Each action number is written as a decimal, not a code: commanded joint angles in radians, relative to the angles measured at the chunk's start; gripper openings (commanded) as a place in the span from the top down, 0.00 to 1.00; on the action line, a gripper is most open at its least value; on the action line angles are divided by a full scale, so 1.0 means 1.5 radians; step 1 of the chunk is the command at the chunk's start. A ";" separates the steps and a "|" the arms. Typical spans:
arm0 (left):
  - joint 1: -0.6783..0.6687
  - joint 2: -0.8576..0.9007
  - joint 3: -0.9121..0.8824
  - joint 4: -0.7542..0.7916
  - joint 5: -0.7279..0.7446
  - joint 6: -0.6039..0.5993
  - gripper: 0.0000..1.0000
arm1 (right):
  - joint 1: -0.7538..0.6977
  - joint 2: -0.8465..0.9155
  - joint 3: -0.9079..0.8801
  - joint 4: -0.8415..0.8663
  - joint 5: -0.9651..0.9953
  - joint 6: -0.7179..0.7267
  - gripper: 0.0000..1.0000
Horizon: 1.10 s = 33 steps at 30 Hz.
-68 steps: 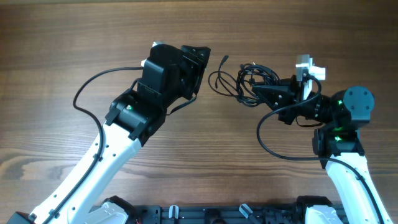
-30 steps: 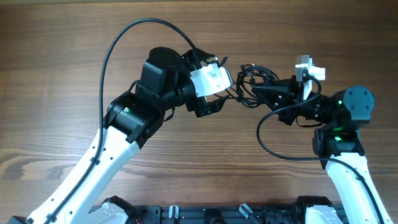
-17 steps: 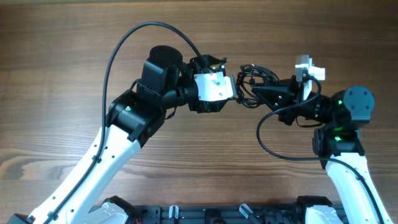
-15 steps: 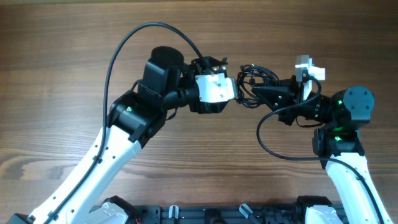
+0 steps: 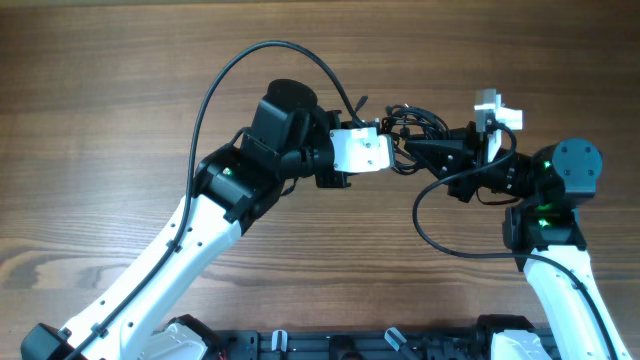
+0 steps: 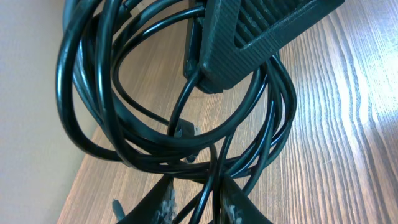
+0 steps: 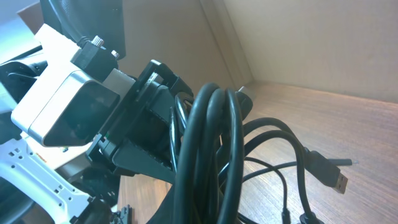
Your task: Untangle cables
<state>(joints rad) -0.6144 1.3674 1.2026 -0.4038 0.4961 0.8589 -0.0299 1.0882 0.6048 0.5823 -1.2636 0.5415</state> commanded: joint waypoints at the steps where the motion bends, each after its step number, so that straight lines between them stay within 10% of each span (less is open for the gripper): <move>1: -0.001 0.002 0.000 0.004 0.004 0.001 0.77 | -0.002 -0.008 0.006 0.005 -0.013 -0.012 0.96; 5: 0.001 0.002 0.000 0.015 -0.038 0.001 0.78 | -0.002 -0.008 0.006 0.006 -0.013 -0.012 0.96; 9: 0.001 0.002 0.000 0.015 -0.045 0.001 0.53 | -0.002 -0.008 0.006 0.006 -0.013 -0.012 0.96; 13: 0.001 0.002 0.000 0.015 -0.053 0.001 0.55 | -0.002 -0.008 0.006 0.005 -0.013 -0.012 0.96; 16: 0.001 0.002 0.000 0.015 -0.052 0.001 0.75 | -0.002 -0.008 0.006 0.005 -0.014 -0.012 0.96; 33: 0.001 -0.060 0.000 -0.011 -0.034 -0.002 0.57 | -0.002 -0.008 0.006 0.000 -0.013 -0.029 0.95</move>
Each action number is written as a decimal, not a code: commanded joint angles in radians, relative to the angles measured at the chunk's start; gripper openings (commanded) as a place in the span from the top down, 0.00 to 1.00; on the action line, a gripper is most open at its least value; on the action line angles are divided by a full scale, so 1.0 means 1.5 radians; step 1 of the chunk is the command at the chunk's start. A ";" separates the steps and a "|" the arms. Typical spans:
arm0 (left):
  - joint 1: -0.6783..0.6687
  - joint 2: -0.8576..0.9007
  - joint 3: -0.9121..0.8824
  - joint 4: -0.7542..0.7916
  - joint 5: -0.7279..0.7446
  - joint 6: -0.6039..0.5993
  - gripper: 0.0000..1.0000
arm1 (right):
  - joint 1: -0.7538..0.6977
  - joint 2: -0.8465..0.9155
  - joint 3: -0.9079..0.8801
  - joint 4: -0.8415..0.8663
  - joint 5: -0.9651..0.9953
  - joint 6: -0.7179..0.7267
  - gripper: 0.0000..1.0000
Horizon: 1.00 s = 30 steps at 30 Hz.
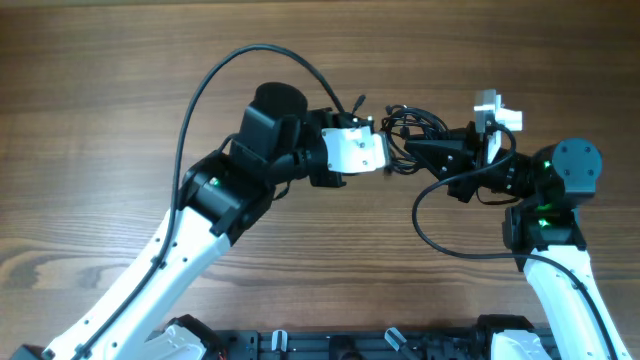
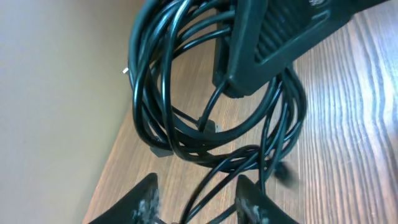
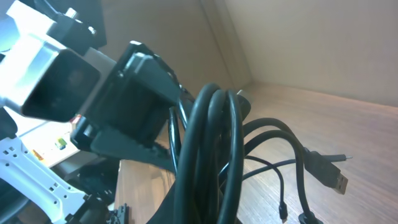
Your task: Untangle cables
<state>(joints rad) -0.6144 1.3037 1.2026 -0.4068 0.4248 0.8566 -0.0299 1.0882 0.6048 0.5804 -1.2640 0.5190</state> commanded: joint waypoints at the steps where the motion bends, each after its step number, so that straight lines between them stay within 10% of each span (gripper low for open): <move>1: 0.001 -0.018 0.000 -0.011 0.013 0.000 0.57 | -0.002 -0.008 0.006 0.001 -0.013 -0.014 0.95; 7: 0.001 0.002 0.000 -0.017 0.013 0.000 0.50 | -0.002 -0.008 0.006 0.005 -0.030 -0.015 0.95; 22: 0.001 0.018 0.000 -0.009 0.013 0.000 0.96 | -0.002 -0.008 0.006 0.005 -0.031 -0.014 0.95; 30: 0.001 0.017 0.000 0.003 -0.110 -0.019 0.96 | -0.002 -0.008 0.006 0.004 -0.010 -0.012 0.95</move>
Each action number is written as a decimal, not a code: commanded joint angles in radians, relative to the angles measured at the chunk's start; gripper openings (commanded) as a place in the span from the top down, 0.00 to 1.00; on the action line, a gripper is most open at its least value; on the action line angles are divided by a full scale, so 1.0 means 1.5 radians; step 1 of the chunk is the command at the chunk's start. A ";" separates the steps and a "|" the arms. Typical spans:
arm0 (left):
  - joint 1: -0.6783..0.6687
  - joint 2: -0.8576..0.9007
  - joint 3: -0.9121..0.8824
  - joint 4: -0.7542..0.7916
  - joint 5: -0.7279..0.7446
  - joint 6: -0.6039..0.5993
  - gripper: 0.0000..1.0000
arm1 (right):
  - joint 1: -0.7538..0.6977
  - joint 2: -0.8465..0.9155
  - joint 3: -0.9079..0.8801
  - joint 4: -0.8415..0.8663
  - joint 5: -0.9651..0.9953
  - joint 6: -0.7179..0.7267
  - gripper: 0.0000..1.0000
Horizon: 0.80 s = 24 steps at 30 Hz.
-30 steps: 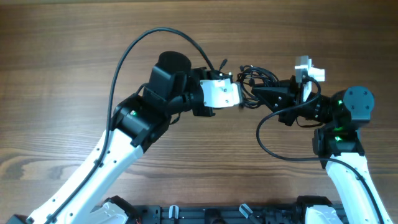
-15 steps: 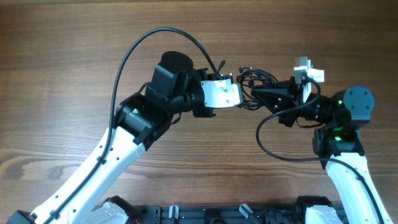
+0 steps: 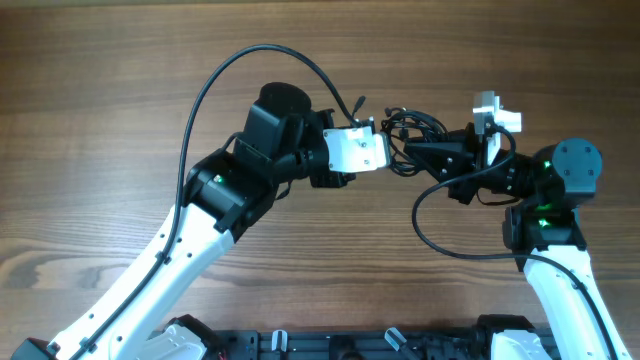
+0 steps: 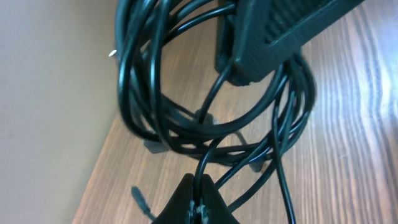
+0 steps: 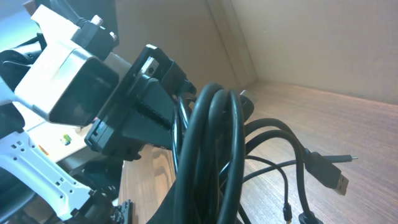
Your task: Untangle cables
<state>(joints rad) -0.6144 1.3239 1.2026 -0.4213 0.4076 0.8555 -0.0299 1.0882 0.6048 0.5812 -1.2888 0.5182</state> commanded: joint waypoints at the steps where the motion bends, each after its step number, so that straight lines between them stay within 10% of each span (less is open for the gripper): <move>1: 0.001 0.004 0.000 0.034 -0.149 -0.077 0.96 | -0.002 -0.008 0.006 0.001 0.010 -0.012 0.95; 13: 0.001 0.003 0.000 0.137 -0.232 -0.553 0.96 | -0.002 -0.008 0.006 -0.044 0.099 0.036 0.96; 17: 0.001 0.003 0.000 0.108 -0.393 -0.701 0.96 | -0.002 -0.008 0.006 -0.044 0.112 0.046 0.96; 24: 0.001 0.003 0.000 0.080 -0.459 -0.788 0.96 | -0.002 -0.008 0.006 -0.044 0.111 0.046 0.96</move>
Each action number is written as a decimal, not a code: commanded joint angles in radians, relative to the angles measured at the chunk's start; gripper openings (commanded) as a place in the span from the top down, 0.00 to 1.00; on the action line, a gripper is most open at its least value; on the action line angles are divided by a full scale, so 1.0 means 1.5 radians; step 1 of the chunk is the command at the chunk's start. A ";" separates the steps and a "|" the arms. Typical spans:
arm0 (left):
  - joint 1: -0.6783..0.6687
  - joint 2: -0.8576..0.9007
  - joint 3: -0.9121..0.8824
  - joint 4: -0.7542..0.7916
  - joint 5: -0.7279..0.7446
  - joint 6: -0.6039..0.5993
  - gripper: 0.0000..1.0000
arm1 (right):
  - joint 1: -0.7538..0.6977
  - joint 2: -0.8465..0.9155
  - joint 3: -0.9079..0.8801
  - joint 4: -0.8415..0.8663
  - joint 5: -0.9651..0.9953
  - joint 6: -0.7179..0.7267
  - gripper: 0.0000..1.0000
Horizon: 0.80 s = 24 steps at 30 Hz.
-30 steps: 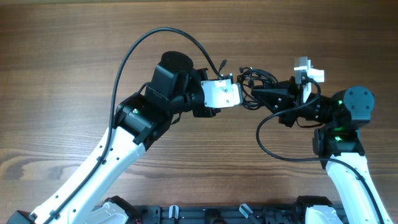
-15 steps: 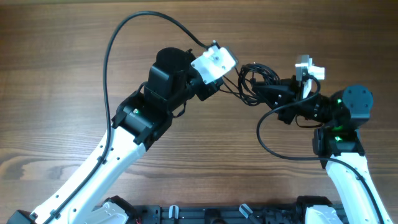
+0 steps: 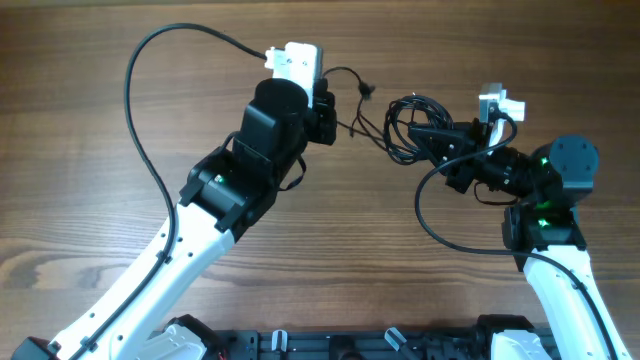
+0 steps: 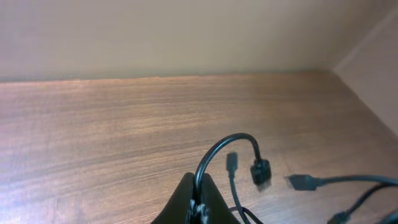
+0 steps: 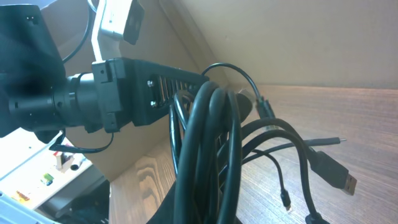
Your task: Untangle cables
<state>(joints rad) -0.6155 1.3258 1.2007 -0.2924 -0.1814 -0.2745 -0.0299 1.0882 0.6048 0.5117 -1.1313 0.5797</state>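
Observation:
A tangle of black cables [image 3: 408,112] hangs over the wooden table, looped round my right gripper [image 3: 424,138], which is shut on it; the thick coils [image 5: 211,137] fill the right wrist view. My left gripper [image 3: 334,112] stands left of the bundle, shut on one thin black cable [image 4: 214,155] drawn out from it. That strand [image 3: 362,130] runs back to the tangle. Loose plugs [image 4: 260,172] lie on the wood ahead of the left fingers. A USB plug [image 5: 344,180] dangles from the bundle.
The wooden table [image 3: 90,150] spreads all round. The left arm's own black cord [image 3: 150,60] arcs over the far left of the table, and the right arm's cord [image 3: 440,235] loops below the right wrist.
My left gripper, shut on a thin strand right against the bundle, has turned and moved away to the left. It now holds the strand drawn out, with a gap to the tangle.
First my left gripper was pressed into the bundle held by the right gripper, jaws apart around strands. Then it stood open a little back from the loops. Then it was shut on one thin cable. Now that cable is pulled out leftward while the right gripper keeps the bundle.

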 commanded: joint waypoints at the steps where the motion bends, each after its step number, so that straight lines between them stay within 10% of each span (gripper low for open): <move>1: 0.002 0.001 0.001 -0.008 -0.072 -0.035 0.80 | -0.002 -0.008 0.006 0.002 0.006 0.006 0.96; 2: 0.002 0.001 0.001 -0.008 -0.072 -0.034 0.29 | -0.002 -0.008 0.006 0.002 0.006 0.006 0.96; 3: 0.002 0.001 0.001 -0.010 -0.072 -0.029 0.00 | -0.002 -0.008 0.006 0.002 0.006 0.006 0.96; 14: 0.002 -0.018 0.002 0.008 0.112 -0.029 0.00 | -0.002 -0.008 0.006 0.002 0.006 0.015 0.96; 24: 0.002 -0.026 0.001 -0.012 0.519 0.269 0.00 | -0.002 -0.008 0.006 0.017 -0.038 -0.011 0.96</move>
<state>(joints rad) -0.6144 1.3106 1.2007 -0.3080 0.4347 0.0090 -0.0299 1.0882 0.6048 0.5129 -1.1412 0.5972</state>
